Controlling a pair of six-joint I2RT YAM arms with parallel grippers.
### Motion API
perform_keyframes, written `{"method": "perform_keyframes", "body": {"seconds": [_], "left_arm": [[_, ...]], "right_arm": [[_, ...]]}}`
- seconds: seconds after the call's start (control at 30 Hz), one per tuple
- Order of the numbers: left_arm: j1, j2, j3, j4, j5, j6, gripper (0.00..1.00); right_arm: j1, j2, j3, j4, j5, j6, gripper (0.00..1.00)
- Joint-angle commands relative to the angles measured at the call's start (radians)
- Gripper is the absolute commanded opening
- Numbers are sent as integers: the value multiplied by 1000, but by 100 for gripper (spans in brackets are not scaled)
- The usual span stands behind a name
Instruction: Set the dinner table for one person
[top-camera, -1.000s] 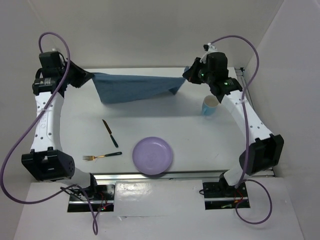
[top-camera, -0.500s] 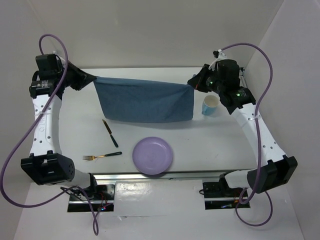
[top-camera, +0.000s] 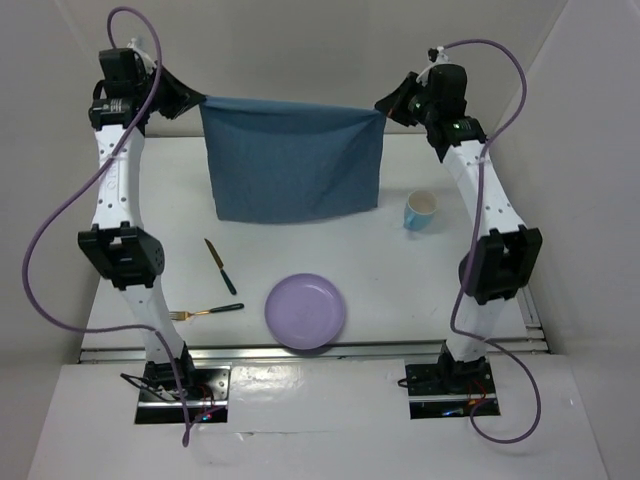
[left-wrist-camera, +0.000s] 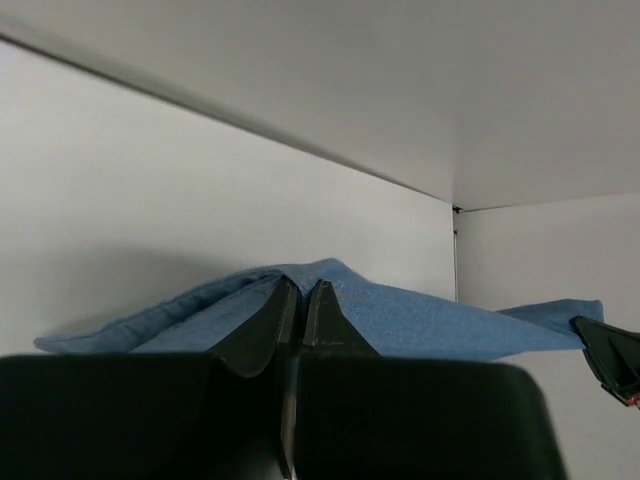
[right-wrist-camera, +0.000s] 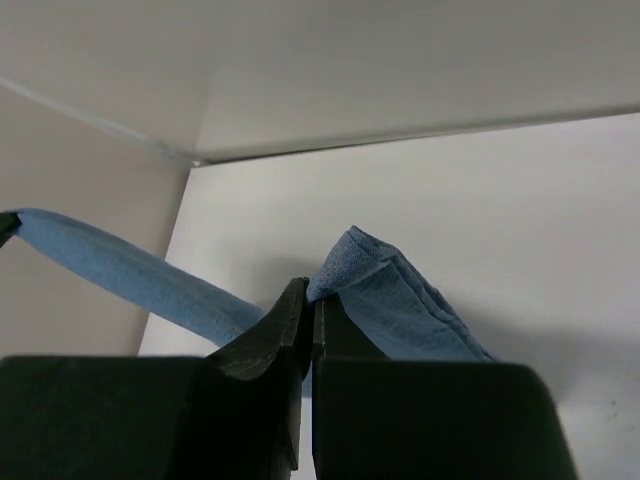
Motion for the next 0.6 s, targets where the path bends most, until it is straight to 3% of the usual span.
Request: {"method": "perform_keyframes", "body": {"seconds": [0.0, 0.13, 0.23, 0.4, 0.57], "left_arm": [[-6, 95, 157, 52, -49, 44, 0], [21, 95, 130, 210, 21, -48, 0], [44, 86, 124, 245, 81, -69, 0], [80, -17, -65, 312, 210, -104, 0], [89, -161, -255, 250, 276, -54, 0]], "right_arm": [[-55, 84, 166, 124, -43, 35, 0], [-55, 134, 235, 167, -72, 48, 0], [-55, 83, 145, 221, -63, 48, 0], [-64, -63, -96, 290, -54, 39, 0], [-55, -196, -311, 268, -63, 26, 0]]}}
